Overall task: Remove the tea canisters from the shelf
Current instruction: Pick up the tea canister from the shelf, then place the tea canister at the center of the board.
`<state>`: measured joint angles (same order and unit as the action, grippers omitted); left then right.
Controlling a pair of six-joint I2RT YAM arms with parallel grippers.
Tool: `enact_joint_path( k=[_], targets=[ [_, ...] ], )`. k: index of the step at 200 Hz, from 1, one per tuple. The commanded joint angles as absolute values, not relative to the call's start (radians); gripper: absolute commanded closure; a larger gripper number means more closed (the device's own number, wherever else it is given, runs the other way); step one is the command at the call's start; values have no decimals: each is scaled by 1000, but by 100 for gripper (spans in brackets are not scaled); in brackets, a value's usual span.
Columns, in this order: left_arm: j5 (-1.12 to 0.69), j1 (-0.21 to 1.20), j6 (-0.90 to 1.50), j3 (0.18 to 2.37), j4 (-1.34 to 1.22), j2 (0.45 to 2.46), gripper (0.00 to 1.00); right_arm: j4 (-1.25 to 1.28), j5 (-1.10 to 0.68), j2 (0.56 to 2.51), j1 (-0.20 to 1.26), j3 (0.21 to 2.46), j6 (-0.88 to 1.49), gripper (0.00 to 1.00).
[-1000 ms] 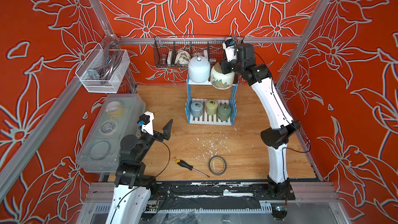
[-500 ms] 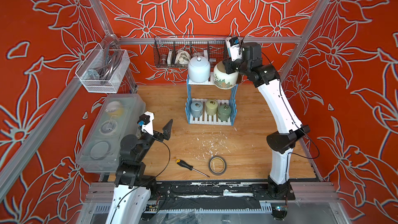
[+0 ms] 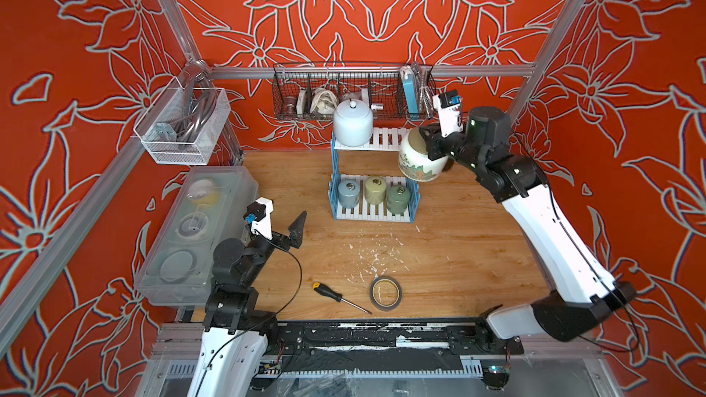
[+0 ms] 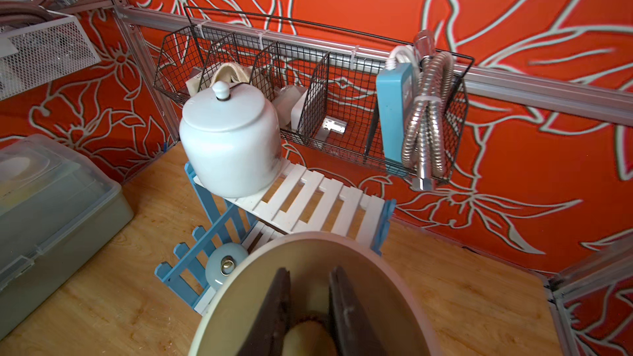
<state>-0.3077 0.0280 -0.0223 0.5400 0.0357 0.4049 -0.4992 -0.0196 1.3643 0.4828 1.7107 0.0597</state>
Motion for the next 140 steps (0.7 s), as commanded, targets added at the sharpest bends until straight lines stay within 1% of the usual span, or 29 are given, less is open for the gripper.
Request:
enact_joint_path(
  k=[1, 37, 86, 140],
  targets=[
    [-304, 31, -30, 531, 12, 397, 1, -272, 50, 1239, 485, 1605, 20, 100],
    [-307, 29, -31, 530, 9, 398, 1, -228, 111, 1072, 485, 1372, -18, 100],
    [-301, 28, -35, 528, 9, 399, 1, -129, 245, 844, 484, 1026, -15, 100],
    [-301, 28, -35, 528, 8, 398, 1, -23, 350, 681, 482, 731, 26, 100]
  ],
)
